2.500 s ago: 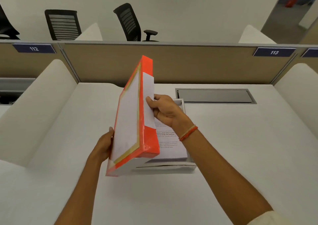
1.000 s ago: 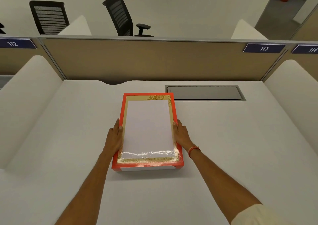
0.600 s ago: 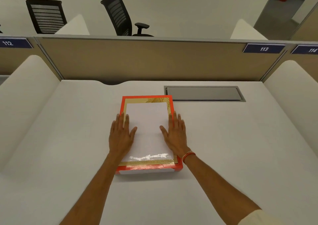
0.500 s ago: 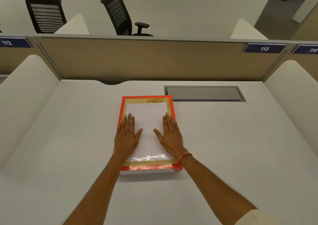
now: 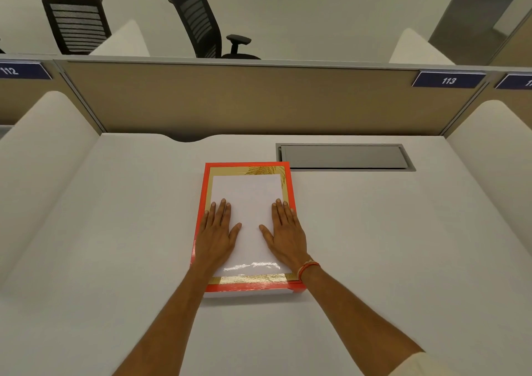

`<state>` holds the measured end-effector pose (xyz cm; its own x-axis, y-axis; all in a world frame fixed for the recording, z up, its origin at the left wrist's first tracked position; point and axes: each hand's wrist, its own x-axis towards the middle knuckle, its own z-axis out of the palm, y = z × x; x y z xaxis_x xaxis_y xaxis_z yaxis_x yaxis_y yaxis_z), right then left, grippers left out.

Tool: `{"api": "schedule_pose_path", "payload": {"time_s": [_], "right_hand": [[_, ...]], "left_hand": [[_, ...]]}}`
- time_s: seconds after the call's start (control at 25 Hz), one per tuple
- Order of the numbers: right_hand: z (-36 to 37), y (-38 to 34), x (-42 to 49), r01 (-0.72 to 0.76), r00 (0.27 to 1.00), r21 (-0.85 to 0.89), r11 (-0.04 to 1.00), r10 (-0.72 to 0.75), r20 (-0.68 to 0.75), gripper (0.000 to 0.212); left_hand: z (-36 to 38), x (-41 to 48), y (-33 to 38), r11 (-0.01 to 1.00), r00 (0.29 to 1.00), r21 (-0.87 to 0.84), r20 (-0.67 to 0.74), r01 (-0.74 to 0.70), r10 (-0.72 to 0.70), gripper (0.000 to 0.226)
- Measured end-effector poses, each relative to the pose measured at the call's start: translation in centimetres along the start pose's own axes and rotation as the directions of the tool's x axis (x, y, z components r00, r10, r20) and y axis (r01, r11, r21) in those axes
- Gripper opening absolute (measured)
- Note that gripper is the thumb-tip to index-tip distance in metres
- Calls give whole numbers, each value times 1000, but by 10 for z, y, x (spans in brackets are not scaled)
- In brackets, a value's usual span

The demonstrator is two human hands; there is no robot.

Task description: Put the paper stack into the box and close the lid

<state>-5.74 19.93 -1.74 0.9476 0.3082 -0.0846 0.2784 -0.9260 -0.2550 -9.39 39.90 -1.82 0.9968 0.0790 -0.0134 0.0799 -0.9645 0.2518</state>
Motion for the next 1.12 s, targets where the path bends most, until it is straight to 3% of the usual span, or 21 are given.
{"api": "schedule_pose_path", "payload": {"time_s": [0.64,0.96,1.12], "right_hand": [[7,-1,-1,-1,998,-27,1000,0,-55,77],[-4,-1,-4,-15,1000,42,999,16,-14,76],[-19,11,-6,9,997,100,995,-1,-79,75]], "left_hand": [[5,0,0,998,1000,57,11,22,-23,82],[-4,-1,8,1000,1000,29,-15,13,-13,97],[-11,1,29,1000,998,4,-63,23,-23,100]]}}
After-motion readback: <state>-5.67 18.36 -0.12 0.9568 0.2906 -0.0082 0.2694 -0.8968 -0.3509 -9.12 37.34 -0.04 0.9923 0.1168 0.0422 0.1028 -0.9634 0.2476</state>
